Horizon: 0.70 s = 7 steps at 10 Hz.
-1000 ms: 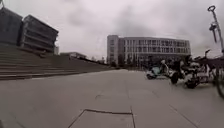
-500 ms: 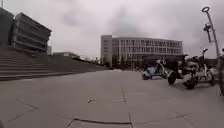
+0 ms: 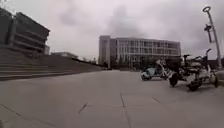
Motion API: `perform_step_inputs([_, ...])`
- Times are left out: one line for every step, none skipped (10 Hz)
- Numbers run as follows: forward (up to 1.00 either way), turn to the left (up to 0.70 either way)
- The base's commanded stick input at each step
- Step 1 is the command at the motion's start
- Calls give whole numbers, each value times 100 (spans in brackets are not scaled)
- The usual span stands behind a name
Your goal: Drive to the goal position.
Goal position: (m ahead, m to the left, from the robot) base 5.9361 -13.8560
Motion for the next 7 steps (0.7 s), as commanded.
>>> perform_step_inputs([50, 0])
perform_step_inputs([50, 0])
perform_step_inputs([50, 0])
perform_step_inputs([50, 0])
perform_step_inputs([50, 0])
perform_step_inputs([50, 0])
perform_step_inputs([50, 0])
